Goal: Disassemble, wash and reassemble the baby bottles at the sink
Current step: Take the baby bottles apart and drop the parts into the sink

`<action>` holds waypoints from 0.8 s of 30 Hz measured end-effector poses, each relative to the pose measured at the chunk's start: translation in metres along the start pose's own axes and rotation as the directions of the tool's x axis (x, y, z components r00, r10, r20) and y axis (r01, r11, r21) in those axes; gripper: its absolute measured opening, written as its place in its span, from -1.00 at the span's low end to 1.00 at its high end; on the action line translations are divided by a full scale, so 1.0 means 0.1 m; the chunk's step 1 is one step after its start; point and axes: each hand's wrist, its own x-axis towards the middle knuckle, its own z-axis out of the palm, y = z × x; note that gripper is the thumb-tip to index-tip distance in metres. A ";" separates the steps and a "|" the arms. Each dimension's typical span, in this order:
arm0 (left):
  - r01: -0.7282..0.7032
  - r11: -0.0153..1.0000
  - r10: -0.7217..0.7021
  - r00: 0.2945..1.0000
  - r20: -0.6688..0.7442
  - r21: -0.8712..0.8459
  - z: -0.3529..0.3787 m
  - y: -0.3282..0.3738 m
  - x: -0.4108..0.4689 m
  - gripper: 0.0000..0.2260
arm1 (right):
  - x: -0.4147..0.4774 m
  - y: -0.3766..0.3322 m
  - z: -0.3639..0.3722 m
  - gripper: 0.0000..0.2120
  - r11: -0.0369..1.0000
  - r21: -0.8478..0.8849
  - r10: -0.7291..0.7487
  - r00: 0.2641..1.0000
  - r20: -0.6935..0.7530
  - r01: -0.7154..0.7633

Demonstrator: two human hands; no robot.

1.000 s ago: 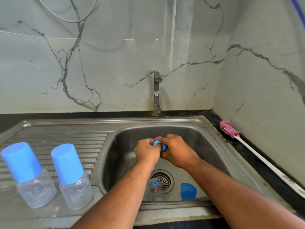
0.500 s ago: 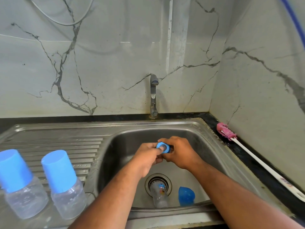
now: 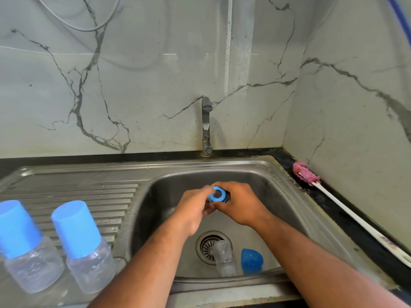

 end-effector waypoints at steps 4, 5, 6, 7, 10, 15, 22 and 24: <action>0.104 0.994 -0.103 0.994 0.030 -0.027 0.02 -0.02 0.00 -0.83 | -0.01 0.10 -0.01 -0.72 0.977 0.150 0.137 0.987 0.081 -0.148; 0.140 0.990 -0.139 0.990 0.029 -0.032 0.02 -0.03 -0.01 -0.80 | -0.02 0.10 0.00 -0.73 0.959 0.212 0.166 0.979 0.115 -0.187; 0.173 0.984 -0.171 0.985 0.030 -0.040 0.01 -0.04 -0.01 -0.75 | -0.02 0.10 0.00 -0.72 0.938 0.261 0.195 0.969 0.150 -0.229; 0.198 0.979 -0.197 0.980 0.030 -0.055 0.00 -0.04 -0.01 -0.70 | -0.02 0.09 0.00 -0.70 0.915 0.301 0.223 0.958 0.181 -0.270; 0.204 0.970 -0.204 0.979 0.010 -0.130 -0.03 -0.05 0.00 -0.69 | 0.00 0.09 0.01 -0.64 0.828 0.425 0.295 0.928 0.226 -0.366; 0.192 0.974 -0.197 0.980 -0.028 -0.118 -0.04 -0.09 0.04 -0.83 | 0.01 0.20 -0.02 -0.66 0.794 0.376 0.441 0.878 0.187 -0.478; 0.164 0.983 -0.164 0.986 -0.001 -0.077 -0.08 -0.12 0.04 -0.88 | -0.13 0.63 0.00 -0.54 0.682 -0.336 0.731 0.590 0.343 -0.650; 0.142 0.990 -0.142 0.990 0.006 -0.016 -0.09 -0.13 0.04 -0.86 | -0.17 0.66 0.04 -0.61 0.652 -0.356 0.758 0.558 0.337 -0.670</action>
